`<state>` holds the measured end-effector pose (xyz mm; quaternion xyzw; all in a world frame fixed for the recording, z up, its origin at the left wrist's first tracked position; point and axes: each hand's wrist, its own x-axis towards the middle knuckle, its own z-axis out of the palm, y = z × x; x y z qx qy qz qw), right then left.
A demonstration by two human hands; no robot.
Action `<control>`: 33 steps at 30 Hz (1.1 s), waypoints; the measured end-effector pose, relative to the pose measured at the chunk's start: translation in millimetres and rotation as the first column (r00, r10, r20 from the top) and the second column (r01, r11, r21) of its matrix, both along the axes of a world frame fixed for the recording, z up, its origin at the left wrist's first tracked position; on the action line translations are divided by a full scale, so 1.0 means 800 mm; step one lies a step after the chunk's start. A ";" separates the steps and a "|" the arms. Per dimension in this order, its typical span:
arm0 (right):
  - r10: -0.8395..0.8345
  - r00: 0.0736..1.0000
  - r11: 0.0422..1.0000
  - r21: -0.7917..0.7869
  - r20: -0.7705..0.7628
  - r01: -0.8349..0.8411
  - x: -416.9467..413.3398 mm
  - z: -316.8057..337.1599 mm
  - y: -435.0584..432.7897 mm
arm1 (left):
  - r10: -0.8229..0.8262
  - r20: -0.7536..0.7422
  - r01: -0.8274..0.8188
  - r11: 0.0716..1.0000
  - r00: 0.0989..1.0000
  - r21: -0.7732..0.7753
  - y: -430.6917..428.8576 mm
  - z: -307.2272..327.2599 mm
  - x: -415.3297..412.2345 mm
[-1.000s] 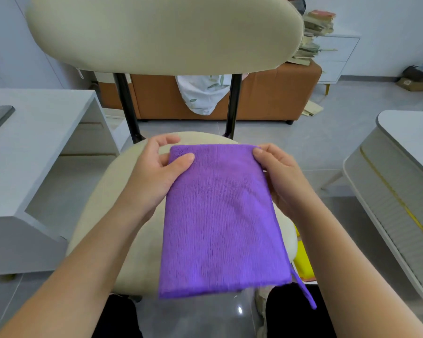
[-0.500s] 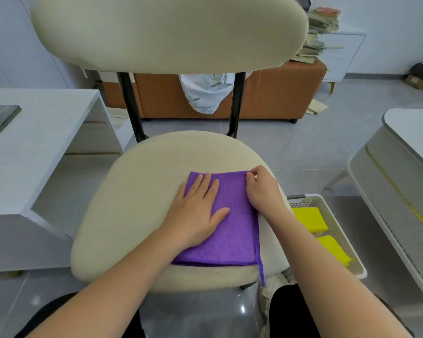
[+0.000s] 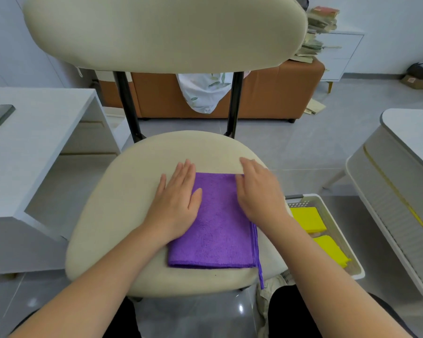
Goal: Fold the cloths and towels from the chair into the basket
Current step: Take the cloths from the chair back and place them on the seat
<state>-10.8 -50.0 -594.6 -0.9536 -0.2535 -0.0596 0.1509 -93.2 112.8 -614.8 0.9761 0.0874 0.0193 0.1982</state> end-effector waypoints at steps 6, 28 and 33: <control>0.110 0.960 0.957 -0.232 -0.258 -0.172 -0.024 -0.035 0.002 | -0.061 -0.190 0.088 0.987 0.980 0.137 -0.005 -0.009 0.001; 0.112 0.973 0.963 -0.220 -0.203 -0.157 -0.022 -0.046 0.005 | -0.084 -0.047 0.063 0.941 0.995 -0.333 0.062 0.002 0.099; 0.112 0.976 0.964 -0.218 -0.189 -0.153 -0.021 -0.048 0.005 | -0.101 -0.187 0.078 0.989 0.977 -0.126 0.063 0.007 0.109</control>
